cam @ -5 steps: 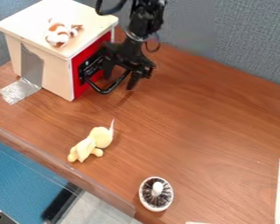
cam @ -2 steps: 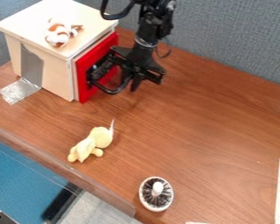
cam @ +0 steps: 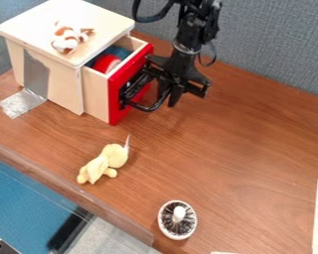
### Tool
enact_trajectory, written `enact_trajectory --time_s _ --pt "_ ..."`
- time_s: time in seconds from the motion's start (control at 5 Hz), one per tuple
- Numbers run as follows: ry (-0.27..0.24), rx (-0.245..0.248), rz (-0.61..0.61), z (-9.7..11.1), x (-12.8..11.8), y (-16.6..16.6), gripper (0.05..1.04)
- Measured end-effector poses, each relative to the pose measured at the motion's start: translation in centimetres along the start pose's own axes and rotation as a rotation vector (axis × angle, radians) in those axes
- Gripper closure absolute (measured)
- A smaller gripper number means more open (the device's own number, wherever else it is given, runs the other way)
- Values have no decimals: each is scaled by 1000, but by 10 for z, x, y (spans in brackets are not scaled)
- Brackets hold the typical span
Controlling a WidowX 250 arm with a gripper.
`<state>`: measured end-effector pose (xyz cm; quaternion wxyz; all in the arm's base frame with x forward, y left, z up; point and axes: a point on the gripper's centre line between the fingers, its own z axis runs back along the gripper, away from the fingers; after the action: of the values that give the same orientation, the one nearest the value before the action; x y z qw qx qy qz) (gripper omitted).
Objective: Open the drawer
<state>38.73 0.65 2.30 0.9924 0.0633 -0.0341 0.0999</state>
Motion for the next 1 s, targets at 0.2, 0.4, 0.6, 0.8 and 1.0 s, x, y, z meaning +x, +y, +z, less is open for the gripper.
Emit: enact_trajectory --time_s 0.2,0.4,0.6,0.8,1.0 --pt "19 -33 19 3 -2 -6 929" --pt "27 -63 22 4 -4 -17 929" --pt "46 -95 19 6 -9 -31 929" --pt "48 -104 17 6 -11 -35 929" --pt "51 -109 22 6 -11 -36 898"
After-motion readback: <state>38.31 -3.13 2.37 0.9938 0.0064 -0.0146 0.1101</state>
